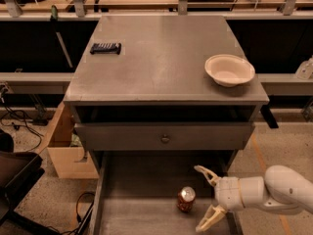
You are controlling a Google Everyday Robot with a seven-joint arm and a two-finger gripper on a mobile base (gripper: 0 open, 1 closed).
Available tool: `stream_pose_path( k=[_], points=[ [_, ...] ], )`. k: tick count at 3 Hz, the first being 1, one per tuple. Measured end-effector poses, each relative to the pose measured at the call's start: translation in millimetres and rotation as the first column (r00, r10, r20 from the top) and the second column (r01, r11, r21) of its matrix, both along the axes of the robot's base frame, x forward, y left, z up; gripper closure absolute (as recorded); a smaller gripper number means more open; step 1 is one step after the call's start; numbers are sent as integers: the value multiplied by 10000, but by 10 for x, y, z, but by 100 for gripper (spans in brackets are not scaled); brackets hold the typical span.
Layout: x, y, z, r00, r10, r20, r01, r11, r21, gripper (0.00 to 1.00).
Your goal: Pick coke can from middle drawer and place on counter
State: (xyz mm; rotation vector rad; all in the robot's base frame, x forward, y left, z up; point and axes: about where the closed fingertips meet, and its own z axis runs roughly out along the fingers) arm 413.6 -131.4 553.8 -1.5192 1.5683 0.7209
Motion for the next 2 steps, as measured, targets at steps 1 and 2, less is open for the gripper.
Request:
stream_pose_path(
  k=[1,2],
  points=[
    [54,164,-247,9993,280,-255,-275,9994,185,0],
    [125,280,-454,9979,440,-485,-421,9983,396,0]
  ],
)
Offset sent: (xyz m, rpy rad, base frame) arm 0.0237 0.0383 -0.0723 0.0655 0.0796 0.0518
